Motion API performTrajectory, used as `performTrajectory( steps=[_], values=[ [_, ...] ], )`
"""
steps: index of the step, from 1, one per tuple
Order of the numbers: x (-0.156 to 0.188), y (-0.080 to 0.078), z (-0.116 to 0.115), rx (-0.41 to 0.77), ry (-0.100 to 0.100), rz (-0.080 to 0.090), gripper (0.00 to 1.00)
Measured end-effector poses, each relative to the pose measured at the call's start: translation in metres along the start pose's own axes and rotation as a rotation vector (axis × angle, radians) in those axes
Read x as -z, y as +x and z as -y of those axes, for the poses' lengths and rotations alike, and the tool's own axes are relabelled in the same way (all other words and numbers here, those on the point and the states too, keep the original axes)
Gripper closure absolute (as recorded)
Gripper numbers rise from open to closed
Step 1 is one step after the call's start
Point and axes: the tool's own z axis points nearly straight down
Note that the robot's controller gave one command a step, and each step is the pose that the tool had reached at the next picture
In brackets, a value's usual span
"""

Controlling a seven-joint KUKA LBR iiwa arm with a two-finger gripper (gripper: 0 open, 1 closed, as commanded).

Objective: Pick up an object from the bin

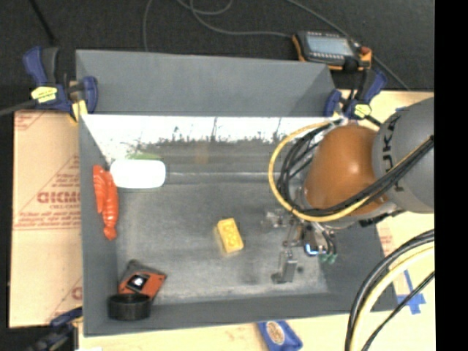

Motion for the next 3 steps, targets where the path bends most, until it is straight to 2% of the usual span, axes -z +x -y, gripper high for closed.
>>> performTrajectory(
  steps=[1, 2, 3],
  values=[
    [0.004, -0.002, 0.0, 0.001, 0.001, 0.008, 0.0],
    [-0.042, -0.042, -0.046, 0.109, 0.001, 0.013, 0.0],
    [-0.007, -0.048, -0.058, 0.114, -0.001, 0.007, 0.0]
  ],
)
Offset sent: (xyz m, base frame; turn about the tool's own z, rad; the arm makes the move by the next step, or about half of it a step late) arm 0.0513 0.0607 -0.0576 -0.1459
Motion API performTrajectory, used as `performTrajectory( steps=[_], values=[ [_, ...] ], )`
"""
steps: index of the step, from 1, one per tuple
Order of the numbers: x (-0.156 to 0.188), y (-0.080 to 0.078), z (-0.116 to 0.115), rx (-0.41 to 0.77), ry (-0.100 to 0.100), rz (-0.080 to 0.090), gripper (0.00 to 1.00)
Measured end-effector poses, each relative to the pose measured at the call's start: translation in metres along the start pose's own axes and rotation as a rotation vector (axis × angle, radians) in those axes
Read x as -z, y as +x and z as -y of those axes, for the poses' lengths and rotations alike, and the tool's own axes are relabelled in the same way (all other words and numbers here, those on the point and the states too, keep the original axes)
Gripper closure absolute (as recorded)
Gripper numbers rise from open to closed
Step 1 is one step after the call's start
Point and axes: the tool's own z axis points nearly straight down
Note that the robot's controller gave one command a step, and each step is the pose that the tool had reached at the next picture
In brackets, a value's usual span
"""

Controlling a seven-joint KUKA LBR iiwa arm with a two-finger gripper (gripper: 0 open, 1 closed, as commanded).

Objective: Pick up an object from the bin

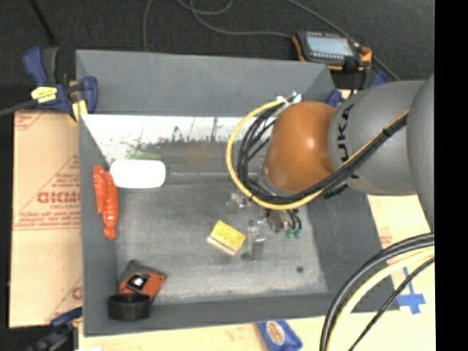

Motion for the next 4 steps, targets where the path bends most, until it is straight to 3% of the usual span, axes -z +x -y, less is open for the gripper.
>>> performTrajectory(
  steps=[1, 2, 3, 4],
  values=[
    [0.005, -0.002, -0.004, 0.091, 0.002, 0.004, 0.0],
    [-0.029, -0.003, -0.003, -0.078, 0.0, 0.003, 0.0],
    [-0.048, -0.015, 0.006, 0.09, 0.001, 0.006, 1.0],
    [-0.048, -0.015, 0.006, 0.09, 0.001, 0.006, 1.0]
  ],
)
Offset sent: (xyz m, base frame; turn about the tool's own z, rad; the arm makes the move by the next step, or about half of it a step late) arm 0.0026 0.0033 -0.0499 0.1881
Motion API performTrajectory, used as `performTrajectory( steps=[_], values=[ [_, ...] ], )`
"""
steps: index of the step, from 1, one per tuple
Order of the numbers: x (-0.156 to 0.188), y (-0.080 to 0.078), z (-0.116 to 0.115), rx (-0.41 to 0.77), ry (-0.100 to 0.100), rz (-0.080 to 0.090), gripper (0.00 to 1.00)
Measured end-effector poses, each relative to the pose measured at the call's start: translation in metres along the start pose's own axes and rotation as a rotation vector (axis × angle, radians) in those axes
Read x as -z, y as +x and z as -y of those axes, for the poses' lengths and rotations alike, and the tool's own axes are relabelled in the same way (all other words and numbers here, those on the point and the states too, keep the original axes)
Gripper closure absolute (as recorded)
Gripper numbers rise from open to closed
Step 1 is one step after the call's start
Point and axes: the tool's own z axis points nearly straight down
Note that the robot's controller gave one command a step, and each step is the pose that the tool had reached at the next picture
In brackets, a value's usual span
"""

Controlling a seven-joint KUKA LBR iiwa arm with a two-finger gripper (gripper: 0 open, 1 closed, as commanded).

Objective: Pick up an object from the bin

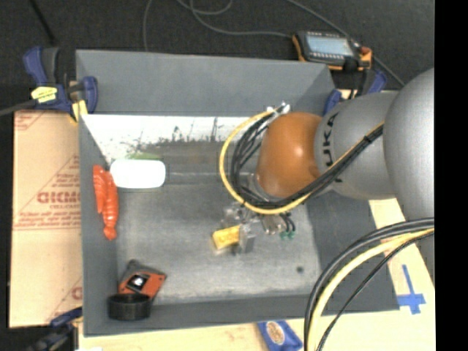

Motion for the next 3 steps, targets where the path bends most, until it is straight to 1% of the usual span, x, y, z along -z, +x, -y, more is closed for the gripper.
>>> performTrajectory(
  steps=[1, 2, 3],
  values=[
    [0.003, 0.001, 0.0, 0.0, 0.0, -0.004, 1.0],
    [0.02, 0.002, 0.0, 0.0, 0.0, -0.009, 1.0],
    [0.035, 0.001, 0.001, -0.001, 0.0, -0.005, 1.0]
  ],
)
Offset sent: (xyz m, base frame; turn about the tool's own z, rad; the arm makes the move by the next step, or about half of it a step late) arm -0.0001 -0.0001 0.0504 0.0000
